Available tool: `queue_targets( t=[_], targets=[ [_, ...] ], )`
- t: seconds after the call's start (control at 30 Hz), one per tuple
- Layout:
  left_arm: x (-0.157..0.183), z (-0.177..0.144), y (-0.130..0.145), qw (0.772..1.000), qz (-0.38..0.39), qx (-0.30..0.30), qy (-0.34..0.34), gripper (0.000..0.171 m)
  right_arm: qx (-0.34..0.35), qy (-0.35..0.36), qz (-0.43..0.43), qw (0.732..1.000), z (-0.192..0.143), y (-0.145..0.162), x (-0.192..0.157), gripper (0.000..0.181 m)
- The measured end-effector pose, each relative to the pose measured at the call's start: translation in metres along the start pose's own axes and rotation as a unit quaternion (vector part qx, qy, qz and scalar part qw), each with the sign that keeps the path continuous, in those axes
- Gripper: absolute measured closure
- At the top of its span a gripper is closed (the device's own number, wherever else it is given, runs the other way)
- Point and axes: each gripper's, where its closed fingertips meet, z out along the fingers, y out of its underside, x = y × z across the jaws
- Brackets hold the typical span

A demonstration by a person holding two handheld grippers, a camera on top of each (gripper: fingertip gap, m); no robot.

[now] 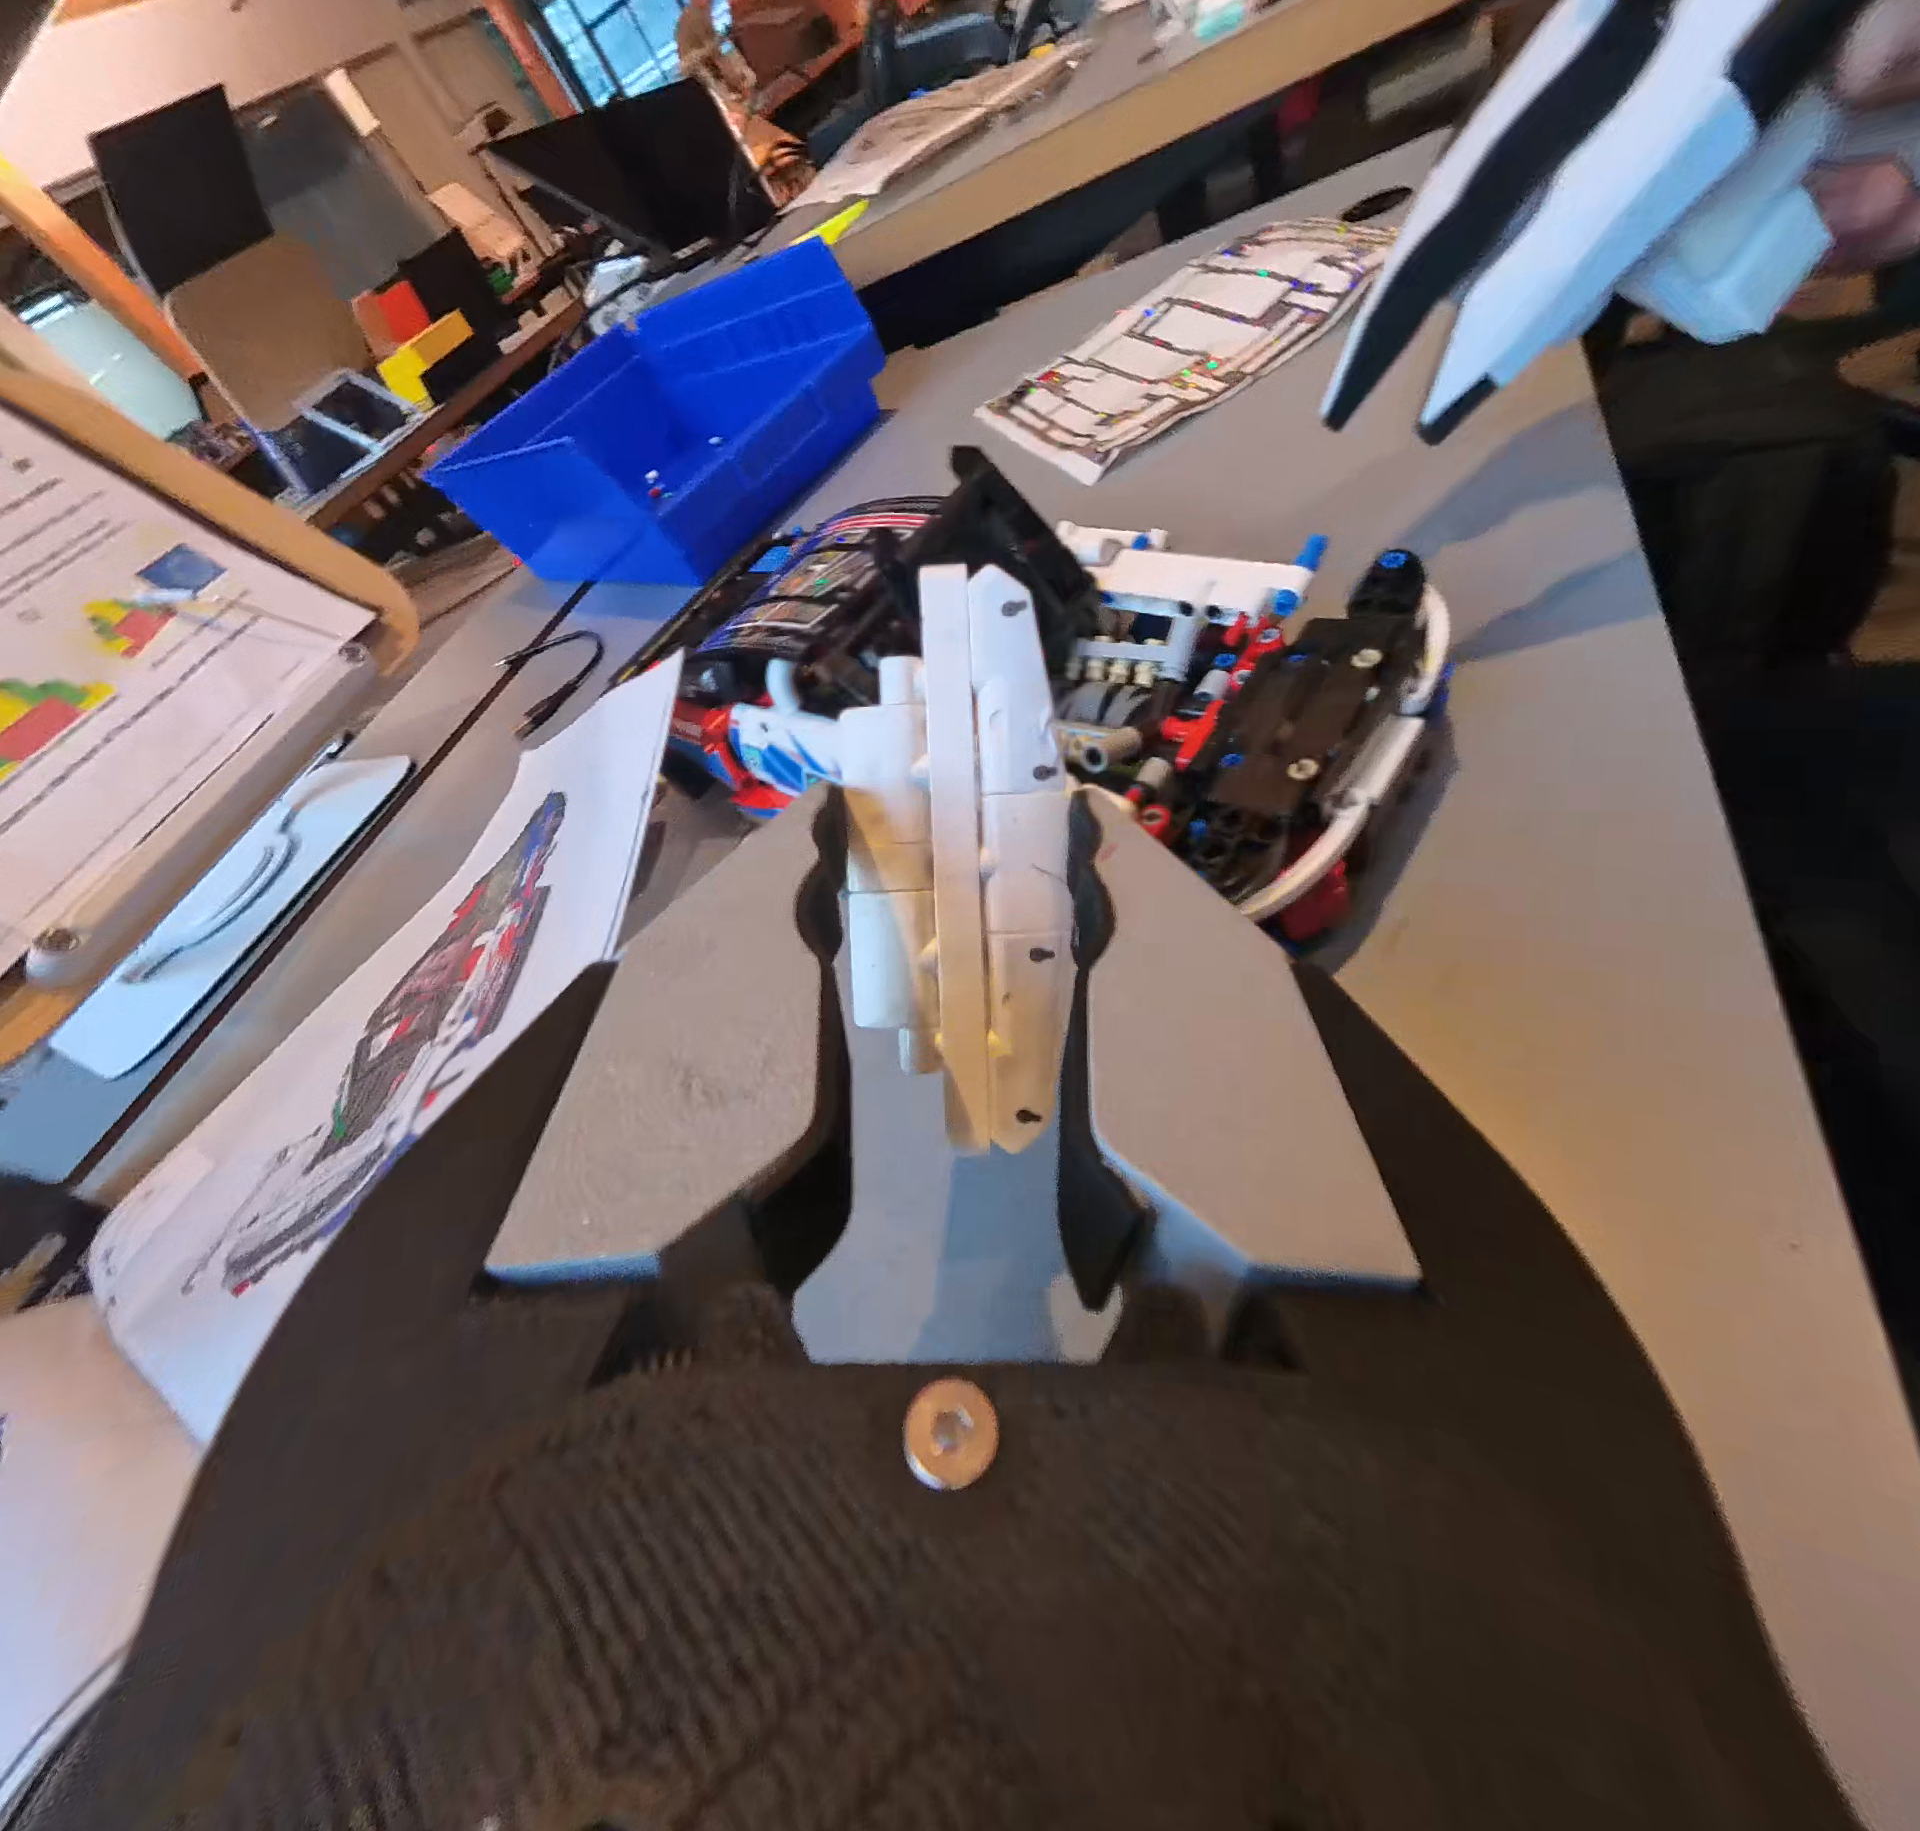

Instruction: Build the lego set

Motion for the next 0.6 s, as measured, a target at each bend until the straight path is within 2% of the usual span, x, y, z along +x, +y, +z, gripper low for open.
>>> queue_targets(
  t=[0.1, 0.2, 0.3, 0.4, 0.53, 0.57, 0.6],
  targets=[
    [0.006, 0.003, -0.012, 1.000, 0.011, 0.022, 0.004, 0.131, -0.014, -0.029, 0.016, 0.999, 0.003, 0.006, 0.001, 0.141],
    [-0.011, 0.004, -0.017, 0.999, -0.006, 0.030, -0.040, 0.131, 0.005, -0.065, 0.007, 0.998, 0.006, 0.008, -0.006, 0.155],
    [-0.018, 0.004, -0.016, 0.998, -0.016, 0.029, -0.053, 0.131, -0.003, -0.035, -0.044, 0.998, 0.007, 0.011, 0.006, 0.152],
    [-0.018, 0.008, -0.011, 0.998, -0.012, 0.020, -0.060, 0.131, 0.037, -0.008, -0.063, 0.997, 0.007, -0.012, 0.023, 0.145],
    [-0.018, 0.000, -0.016, 0.996, -0.015, 0.064, -0.061, 0.132, 0.117, -0.020, -0.051, 0.992, -0.001, -0.040, 0.051, 0.146],
    [-0.020, -0.003, -0.017, 0.994, -0.002, 0.070, -0.079, 0.132, 0.131, -0.052, -0.027, 0.990, -0.003, -0.042, 0.052, 0.152],
    [-0.018, 0.000, -0.014, 0.995, 0.011, 0.055, -0.082, 0.132, 0.151, -0.085, 0.001, 0.985, -0.008, -0.046, 0.051, 0.168]
  ],
)
